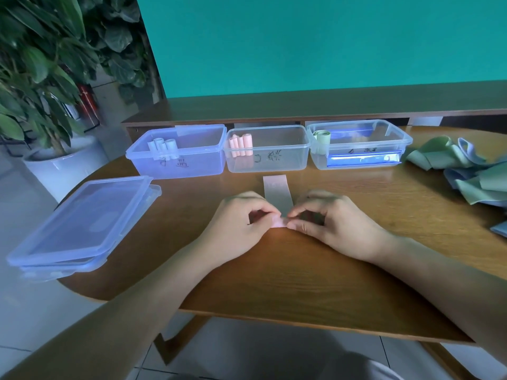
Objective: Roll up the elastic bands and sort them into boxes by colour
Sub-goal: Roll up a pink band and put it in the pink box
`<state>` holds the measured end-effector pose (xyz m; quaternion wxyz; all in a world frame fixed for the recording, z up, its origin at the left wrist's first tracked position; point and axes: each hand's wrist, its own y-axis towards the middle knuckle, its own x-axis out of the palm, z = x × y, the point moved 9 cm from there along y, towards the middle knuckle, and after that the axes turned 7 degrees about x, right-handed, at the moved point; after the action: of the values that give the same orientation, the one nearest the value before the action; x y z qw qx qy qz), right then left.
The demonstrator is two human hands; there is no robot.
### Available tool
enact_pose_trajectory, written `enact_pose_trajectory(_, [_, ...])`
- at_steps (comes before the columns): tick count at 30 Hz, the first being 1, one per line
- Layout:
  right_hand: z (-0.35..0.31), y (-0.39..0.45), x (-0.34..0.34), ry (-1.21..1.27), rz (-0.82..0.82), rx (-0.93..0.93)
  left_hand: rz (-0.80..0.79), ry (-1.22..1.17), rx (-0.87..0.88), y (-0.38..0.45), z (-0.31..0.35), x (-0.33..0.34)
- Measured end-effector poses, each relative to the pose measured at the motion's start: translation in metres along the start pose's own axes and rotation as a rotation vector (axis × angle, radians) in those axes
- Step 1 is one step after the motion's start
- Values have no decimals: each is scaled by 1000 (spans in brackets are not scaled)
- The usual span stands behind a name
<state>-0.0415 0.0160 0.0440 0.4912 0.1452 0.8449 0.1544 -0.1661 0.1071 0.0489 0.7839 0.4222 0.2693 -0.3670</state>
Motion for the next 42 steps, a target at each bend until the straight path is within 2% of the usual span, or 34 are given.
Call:
enact_pose_trajectory(8, [12,12,4,-43,-18,39,-28,27,13,14,-5,4])
enact_pose_trajectory(13, [10,16,-2,-52,68,26,-37,50,13,18,-11,7])
enact_pose_trajectory(20, [11,17,1,-2,11,16,-17,74,8,20,-17,9])
enact_pose_trajectory(27, [18,22,1,29,11,18,-17,-10,-47,16,-17,6])
enact_pose_trajectory(42, [29,31,2,39,1,54,-3,120,-37,24,-21,8])
